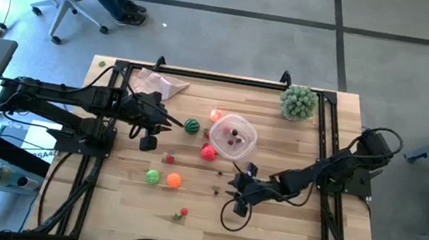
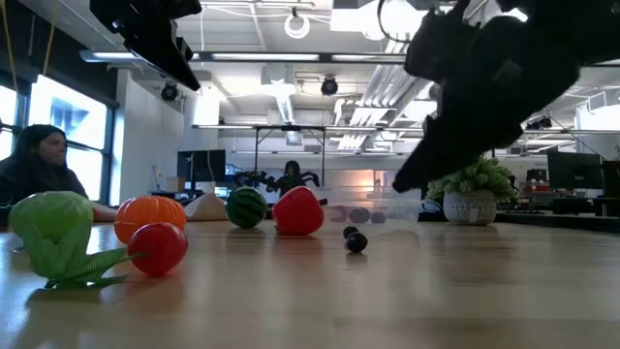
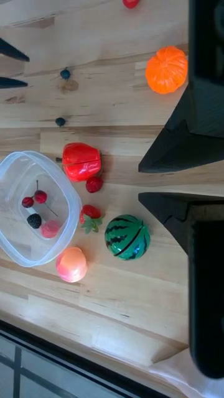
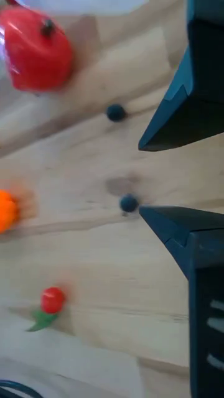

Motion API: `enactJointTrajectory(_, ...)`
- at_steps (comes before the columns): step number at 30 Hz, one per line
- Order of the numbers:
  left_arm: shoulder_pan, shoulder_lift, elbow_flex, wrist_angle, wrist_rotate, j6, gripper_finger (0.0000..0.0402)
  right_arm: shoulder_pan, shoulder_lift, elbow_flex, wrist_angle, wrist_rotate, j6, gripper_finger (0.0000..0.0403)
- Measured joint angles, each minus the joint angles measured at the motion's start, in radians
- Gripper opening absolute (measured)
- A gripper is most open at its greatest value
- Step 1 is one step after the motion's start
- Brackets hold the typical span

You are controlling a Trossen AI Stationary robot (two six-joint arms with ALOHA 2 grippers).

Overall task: Pick and placing Produce into tupperware
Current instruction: Put the blueberry into the transparent bin

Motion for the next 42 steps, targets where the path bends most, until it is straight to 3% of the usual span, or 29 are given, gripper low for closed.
enactJointTrajectory(7, 0.0, 0.0, 0.0, 0.0, 0.0, 0.0, 0.0051, 0.0, 0.094, 0.052, 0.005, -0.081, -0.12, 0.0146)
enactJointTrajectory(13, 0.0, 0.0, 0.0, 0.0, 0.0, 0.0, 0.0051, -0.011, 0.192, 0.138, -0.011, -0.058, -0.207, 0.0146)
enactJointTrajectory(42, 0.0, 0.0, 0.0, 0.0, 0.0, 0.0, 0.0051, -0.067, 0.229, 0.16, -0.016, -0.139, -0.09, 0.0146)
